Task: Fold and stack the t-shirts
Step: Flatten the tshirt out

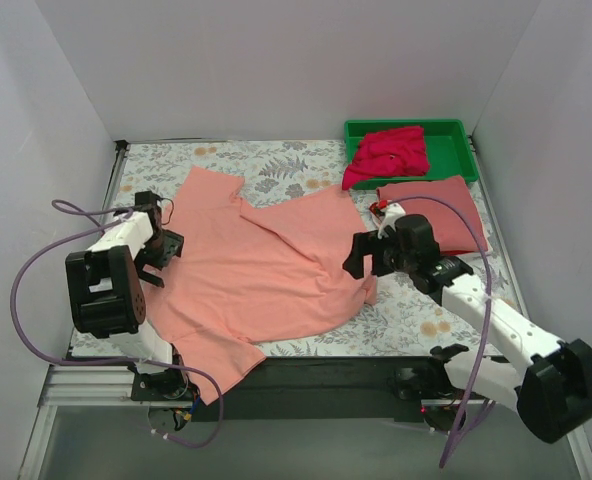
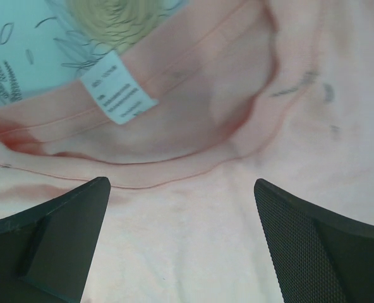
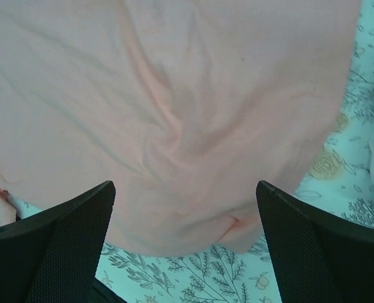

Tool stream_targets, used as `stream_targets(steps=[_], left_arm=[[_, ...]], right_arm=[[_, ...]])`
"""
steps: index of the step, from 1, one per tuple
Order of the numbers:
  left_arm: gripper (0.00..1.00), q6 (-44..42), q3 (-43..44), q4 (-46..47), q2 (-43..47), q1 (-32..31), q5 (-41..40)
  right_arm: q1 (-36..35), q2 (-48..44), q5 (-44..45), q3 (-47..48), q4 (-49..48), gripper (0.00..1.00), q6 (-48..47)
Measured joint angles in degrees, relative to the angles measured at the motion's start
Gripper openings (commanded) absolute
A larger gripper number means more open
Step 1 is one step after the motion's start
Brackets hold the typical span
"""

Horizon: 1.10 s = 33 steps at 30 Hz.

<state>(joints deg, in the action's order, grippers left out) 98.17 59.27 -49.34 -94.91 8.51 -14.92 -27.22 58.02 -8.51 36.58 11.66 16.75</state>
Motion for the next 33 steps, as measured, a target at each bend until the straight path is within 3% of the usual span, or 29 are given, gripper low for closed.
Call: stream_targets(steps=[8, 15, 23, 33], left_arm=[[0.98, -4.7, 8.1, 2.0, 0.5, -1.5, 3.6], [0.98, -7.2, 10.7, 3.7, -9.3, -5.6, 5.4], [0.98, -9.3, 18.4, -1.3, -17.3, -5.7, 5.9], [0.98, -12.0, 39.4, -7.4, -30.9, -5.6, 4.9]], right_arm=[[-3.5, 27.0, 4.5, 23.7, -3.0, 0.98, -2.6], [-3.4, 47.7, 5.6, 39.8, -3.7, 0.98, -3.8], [-1.9, 59.8, 5.4, 47.6, -0.6, 0.98, -3.1], [3.4, 72.4, 3.7, 64.8, 4.0, 0.98, -1.6]])
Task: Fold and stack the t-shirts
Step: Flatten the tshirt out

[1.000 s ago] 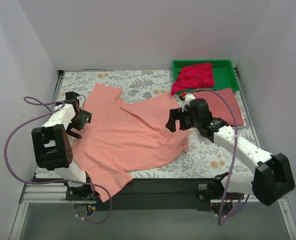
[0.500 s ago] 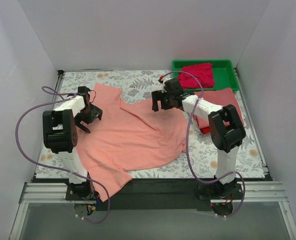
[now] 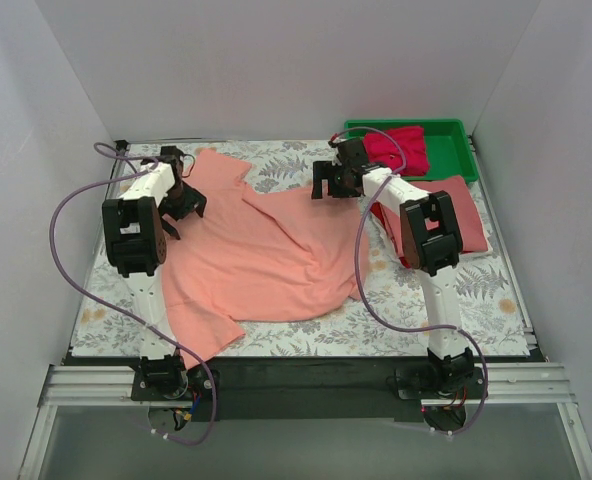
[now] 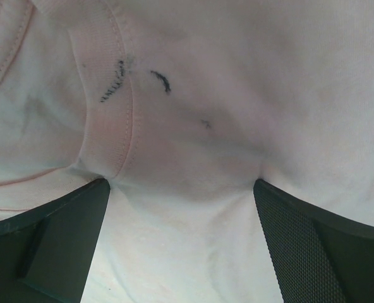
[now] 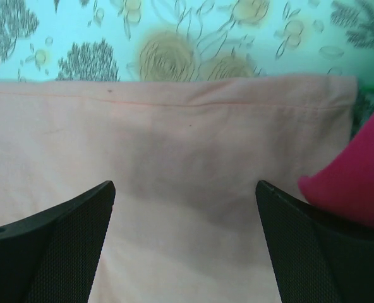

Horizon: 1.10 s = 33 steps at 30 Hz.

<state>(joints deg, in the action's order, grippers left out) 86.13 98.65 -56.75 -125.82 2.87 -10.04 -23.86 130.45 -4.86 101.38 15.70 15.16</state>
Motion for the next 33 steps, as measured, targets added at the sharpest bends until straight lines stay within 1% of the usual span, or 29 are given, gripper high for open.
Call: stream_targets(steps=[6, 10, 13, 16, 21, 24, 26, 27, 28, 29, 30, 31, 33], left_arm=[[0.98, -1.9, 13.7, -3.1, -8.1, 0.4, -1.7], [0.98, -3.0, 20.5, -4.6, -12.1, 1.8, -2.4], [0.98, -3.4, 22.4, -4.4, -13.1, 3.0, -3.1], [0.98, -3.9, 23.1, -4.0, -13.4, 4.0, -4.3], [0.98, -4.6, 26.2, -4.2, -13.7, 4.9, -4.3], [0.98, -4.6, 26.7, -3.8, -11.6, 5.2, -3.6], [0.98, -4.1, 22.4, -2.9, -6.7, 5.3, -2.8], [0.98, -3.6, 19.2, -2.4, -3.8, 5.3, -2.5], [0.98, -2.8, 13.1, -1.0, 1.7, 5.1, -2.1], [0.98, -2.2, 8.4, -1.8, 6.6, 5.1, -1.6], [0.98, -1.6, 4.1, -0.5, 11.0, 4.6, -1.2], [0.98, -1.0, -2.1, 2.7, 16.2, 4.1, -1.0], [0.98, 1.2, -14.8, 3.7, 29.1, 1.2, -0.3]], right_arm=[[1.3, 7.0, -0.9, 12.1, 4.2, 0.98, 1.2], [2.0, 11.3, -1.7, 19.4, 6.1, 0.98, 1.6], [1.9, 13.1, -2.4, 23.0, 8.4, 0.98, 1.8], [1.6, 14.7, -4.0, 25.7, 8.3, 0.98, -0.2], [1.7, 14.8, -6.3, 26.3, 8.2, 0.98, -5.5], [0.9, 12.6, -6.4, 25.4, 8.2, 0.98, -9.5], [0.2, 8.8, -6.3, 23.1, 8.5, 0.98, -11.0], [-0.5, 5.2, -5.9, 20.4, 7.8, 0.98, -12.0], [-1.3, 1.2, -5.3, 17.3, 7.8, 0.98, -12.6], [-2.4, -3.7, -4.2, 13.3, 7.5, 0.98, -13.0], [-3.9, -9.2, -3.3, 8.8, 6.8, 0.98, -13.5], [-5.5, -14.4, -2.2, 4.3, 5.8, 0.97, -13.4], [-9.3, -26.2, 0.2, -6.3, 4.1, 0.96, -12.2]])
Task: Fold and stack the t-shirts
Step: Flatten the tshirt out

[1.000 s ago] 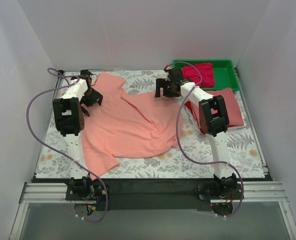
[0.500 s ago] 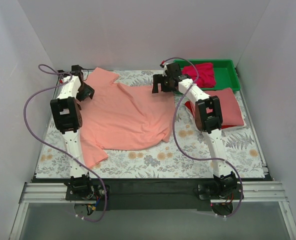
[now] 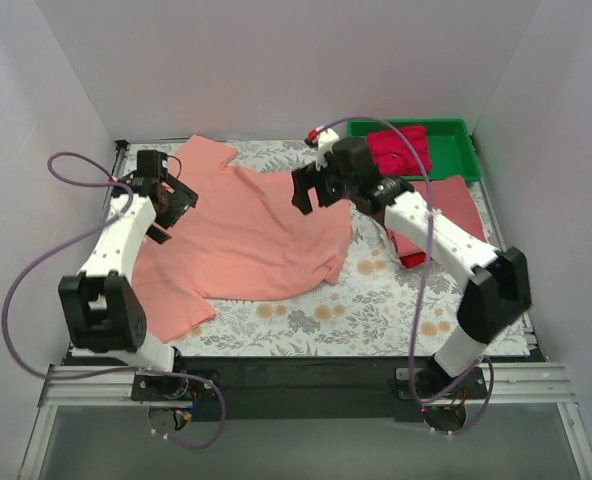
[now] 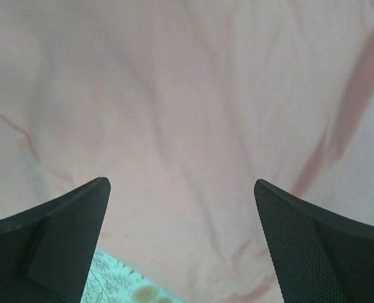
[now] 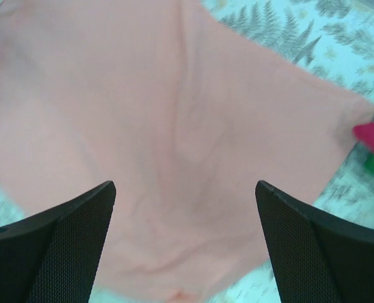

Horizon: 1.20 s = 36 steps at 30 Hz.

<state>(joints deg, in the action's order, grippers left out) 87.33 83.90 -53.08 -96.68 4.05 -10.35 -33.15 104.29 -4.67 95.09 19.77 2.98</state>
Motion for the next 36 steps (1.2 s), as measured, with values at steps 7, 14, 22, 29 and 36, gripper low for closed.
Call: stream_targets(steps=[7, 14, 22, 29, 36], left_arm=[[0.98, 6.1, -24.7, 9.0, 24.0, -27.9, 4.6], [0.89, 5.7, -26.9, 15.9, 12.6, -54.4, 2.1], [0.75, 1.4, -18.8, 17.6, -4.6, -57.4, -5.1], [0.14, -0.3, -15.9, 16.6, -8.9, -57.4, -8.3], [0.0, -0.6, -14.6, 15.2, -9.6, -57.4, -9.1]], right_arm=[[-5.2, -34.2, 3.6, -48.9, -7.0, 0.94, 14.8], [-3.7, -35.8, 5.0, -61.6, -12.2, 0.82, 25.9], [-0.8, -17.5, 0.2, -52.9, -17.9, 0.51, 30.3], [-0.5, -14.9, -1.6, -51.9, -18.6, 0.07, 30.3], [1.1, -14.9, -2.3, -49.4, -15.9, 0.01, 28.0]])
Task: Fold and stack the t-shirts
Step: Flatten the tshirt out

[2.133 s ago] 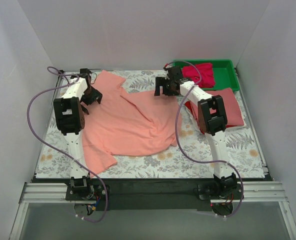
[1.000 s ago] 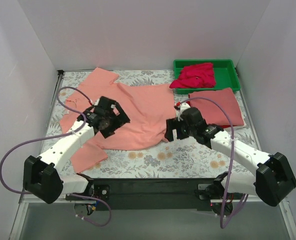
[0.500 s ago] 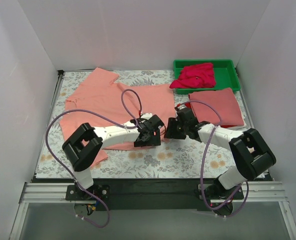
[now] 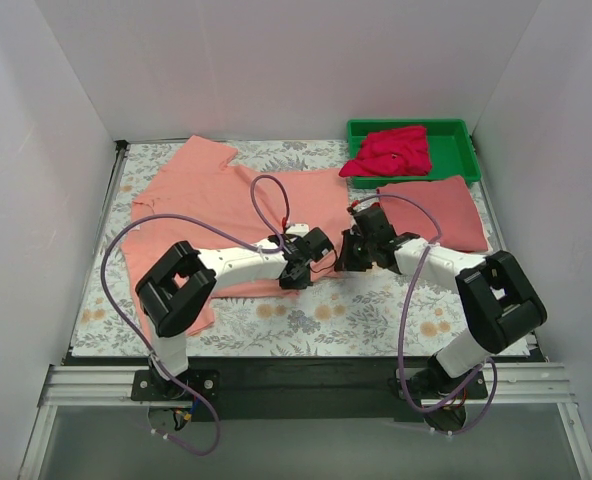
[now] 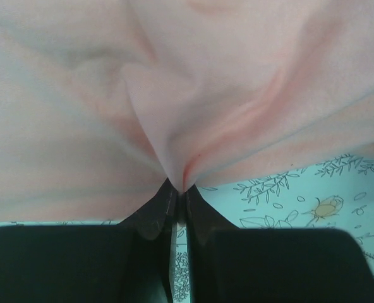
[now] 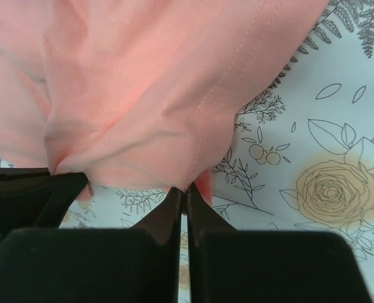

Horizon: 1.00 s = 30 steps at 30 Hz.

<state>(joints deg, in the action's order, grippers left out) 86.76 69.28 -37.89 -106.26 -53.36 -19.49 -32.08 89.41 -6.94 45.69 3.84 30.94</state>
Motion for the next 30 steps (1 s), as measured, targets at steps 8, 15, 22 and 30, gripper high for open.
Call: stream_targets(steps=[8, 15, 22, 30], left_arm=[[0.0, -3.0, -0.3, -1.4, 8.6, -0.1, 5.0], [0.09, -3.9, -1.2, -2.2, 13.1, -0.1, 7.0], [0.37, -2.3, -1.5, -2.0, 9.3, 0.1, 6.3], [0.91, 0.2, 2.7, -6.6, 4.7, 4.6, 3.6]], right_arm=[[0.2, -2.8, 1.7, 9.4, 14.4, 0.01, -7.8], [0.2, -6.9, 1.4, 14.3, 23.9, 0.01, -13.2], [-0.1, -0.4, 1.8, 21.4, 28.0, 0.01, -16.1], [0.9, 17.8, 7.1, 35.9, 29.3, 0.53, -19.1]])
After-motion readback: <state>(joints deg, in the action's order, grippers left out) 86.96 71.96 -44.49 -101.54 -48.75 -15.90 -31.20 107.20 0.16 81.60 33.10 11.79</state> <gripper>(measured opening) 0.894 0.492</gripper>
